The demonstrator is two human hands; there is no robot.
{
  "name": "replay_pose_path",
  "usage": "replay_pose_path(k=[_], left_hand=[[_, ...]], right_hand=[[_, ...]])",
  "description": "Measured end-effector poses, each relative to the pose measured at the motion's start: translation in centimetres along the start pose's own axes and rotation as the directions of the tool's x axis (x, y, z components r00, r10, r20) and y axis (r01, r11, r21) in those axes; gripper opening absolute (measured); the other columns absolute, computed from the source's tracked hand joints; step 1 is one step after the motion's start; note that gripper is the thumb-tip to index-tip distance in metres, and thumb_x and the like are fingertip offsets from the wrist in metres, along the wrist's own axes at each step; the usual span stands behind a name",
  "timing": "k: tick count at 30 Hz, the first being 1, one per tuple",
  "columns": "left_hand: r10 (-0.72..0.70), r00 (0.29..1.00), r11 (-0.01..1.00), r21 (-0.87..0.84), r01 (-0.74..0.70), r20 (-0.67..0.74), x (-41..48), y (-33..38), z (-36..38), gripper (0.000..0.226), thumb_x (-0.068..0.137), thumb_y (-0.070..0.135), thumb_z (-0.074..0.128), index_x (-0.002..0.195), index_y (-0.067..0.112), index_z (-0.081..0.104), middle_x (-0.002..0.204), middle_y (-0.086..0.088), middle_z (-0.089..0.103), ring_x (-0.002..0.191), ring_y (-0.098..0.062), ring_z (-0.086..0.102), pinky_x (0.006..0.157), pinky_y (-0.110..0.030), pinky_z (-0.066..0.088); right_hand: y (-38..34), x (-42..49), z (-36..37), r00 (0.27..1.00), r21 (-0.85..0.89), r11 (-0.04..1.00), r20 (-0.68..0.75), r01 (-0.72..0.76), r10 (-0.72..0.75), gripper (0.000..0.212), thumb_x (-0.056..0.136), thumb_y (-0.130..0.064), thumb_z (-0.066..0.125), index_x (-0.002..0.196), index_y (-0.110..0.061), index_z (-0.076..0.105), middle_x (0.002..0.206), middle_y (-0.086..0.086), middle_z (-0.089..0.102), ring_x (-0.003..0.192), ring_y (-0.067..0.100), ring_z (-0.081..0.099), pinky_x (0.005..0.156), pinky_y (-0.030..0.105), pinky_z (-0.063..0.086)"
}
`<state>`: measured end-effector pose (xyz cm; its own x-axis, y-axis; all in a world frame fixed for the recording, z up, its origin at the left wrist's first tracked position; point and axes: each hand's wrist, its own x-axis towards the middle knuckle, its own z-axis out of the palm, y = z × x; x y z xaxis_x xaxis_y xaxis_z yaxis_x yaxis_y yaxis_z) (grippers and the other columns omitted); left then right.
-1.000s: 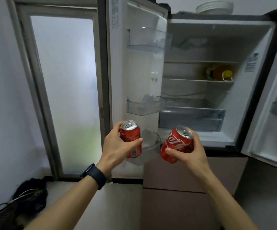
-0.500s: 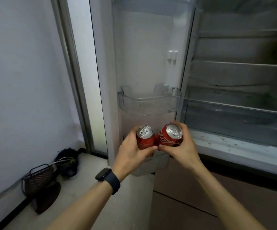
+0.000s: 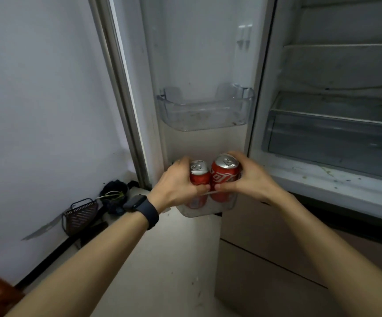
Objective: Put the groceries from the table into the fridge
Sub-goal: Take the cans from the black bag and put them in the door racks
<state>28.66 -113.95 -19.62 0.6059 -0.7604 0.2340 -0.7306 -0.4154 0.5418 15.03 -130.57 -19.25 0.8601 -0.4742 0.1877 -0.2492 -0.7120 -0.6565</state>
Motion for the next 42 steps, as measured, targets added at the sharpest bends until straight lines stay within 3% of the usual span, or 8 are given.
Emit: replay_pose_path(k=[5,10,15,23,28,32,36,42], left_hand=[[0.042,0.996,0.992,0.114,-0.05,0.077,-0.3,0.1,-1.0,0.074,0.064,0.074,0.069,0.115,0.023,0.051,0.105,0.005,0.062,0.089,-0.014,0.062,0.076,-0.038,0.057],[0.077,0.993,0.984,0.155,-0.091,0.094,-0.6,0.0,-1.3,0.071,0.072,0.067,0.073,0.123,0.022,0.049,0.112,0.002,0.064,0.093,-0.016,0.064,0.079,-0.038,0.059],[0.102,0.993,0.983,0.146,-0.109,0.057,-1.1,0.0,-0.8,0.08,0.071,0.068,0.073,0.132,0.026,0.044,0.119,0.001,0.061,0.104,-0.017,0.059,0.086,-0.04,0.056],[0.103,0.995,0.989,0.107,-0.101,-0.011,-2.0,-0.1,-0.1,0.081,0.073,0.06,0.077,0.137,0.025,0.04,0.127,-0.001,0.056,0.111,-0.017,0.056,0.09,-0.031,0.051],[0.094,0.995,0.985,0.14,-0.098,0.038,-2.4,0.4,0.2,0.09,0.077,0.061,0.073,0.148,0.028,0.028,0.136,-0.006,0.049,0.117,-0.023,0.056,0.097,-0.038,0.052],[0.069,0.996,0.988,0.138,-0.075,0.047,-2.6,0.8,0.2,0.09,0.081,0.059,0.07,0.152,0.029,0.025,0.142,-0.005,0.042,0.117,-0.021,0.055,0.096,-0.032,0.053],[0.03,0.998,0.993,0.111,-0.036,0.049,-2.3,0.6,0.0,0.081,0.086,0.049,0.067,0.152,0.03,0.026,0.145,-0.004,0.037,0.12,-0.021,0.052,0.094,-0.025,0.048],[-0.025,0.998,0.991,0.13,0.017,0.06,-1.6,1.0,-0.3,0.076,0.087,0.045,0.064,0.152,0.032,0.027,0.143,-0.008,0.037,0.118,-0.027,0.053,0.095,-0.032,0.052]], right_hand=[[-0.2,-0.6,-0.8,0.998,-0.078,0.995,0.042,0.056,-0.053,0.066,0.073,-0.039,0.086,0.131,-0.021,0.061,0.131,0.0,0.063,0.116,0.019,0.058,0.091,0.029,0.045],[0.7,-1.0,-0.3,0.998,-0.081,0.995,0.029,0.053,-0.051,0.077,0.075,-0.049,0.081,0.141,-0.035,0.045,0.134,-0.003,0.059,0.122,0.02,0.052,0.103,0.044,0.046],[1.1,-1.9,0.7,0.997,0.113,0.991,-0.02,0.072,-0.07,0.065,0.078,-0.035,0.083,0.134,-0.033,0.05,0.123,-0.013,0.058,0.111,0.009,0.056,0.093,0.028,0.047],[2.0,-2.2,1.9,0.993,0.231,0.968,-0.096,0.095,-0.074,0.064,0.077,-0.036,0.082,0.133,-0.035,0.051,0.134,-0.01,0.059,0.124,0.009,0.056,0.105,0.039,0.048],[2.1,-2.5,2.2,0.993,0.231,0.969,-0.096,0.085,-0.064,0.071,0.08,-0.026,0.082,0.141,-0.029,0.046,0.13,-0.007,0.058,0.114,0.009,0.058,0.101,0.034,0.051],[2.4,-2.9,3.0,0.992,0.216,0.974,-0.12,0.066,-0.041,0.087,0.077,-0.033,0.083,0.15,-0.03,0.037,0.143,0.0,0.052,0.122,0.016,0.056,0.103,0.039,0.05],[2.6,-2.9,3.5,0.977,0.172,0.983,-0.214,0.06,-0.022,0.082,0.076,-0.044,0.08,0.146,-0.032,0.04,0.14,-0.001,0.052,0.125,0.018,0.052,0.105,0.045,0.048],[2.3,-2.4,3.6,0.967,0.059,0.998,-0.255,0.003,0.012,0.089,0.069,-0.063,0.066,0.149,-0.034,0.037,0.137,0.001,0.054,0.128,0.02,0.044,0.106,0.048,0.043]])
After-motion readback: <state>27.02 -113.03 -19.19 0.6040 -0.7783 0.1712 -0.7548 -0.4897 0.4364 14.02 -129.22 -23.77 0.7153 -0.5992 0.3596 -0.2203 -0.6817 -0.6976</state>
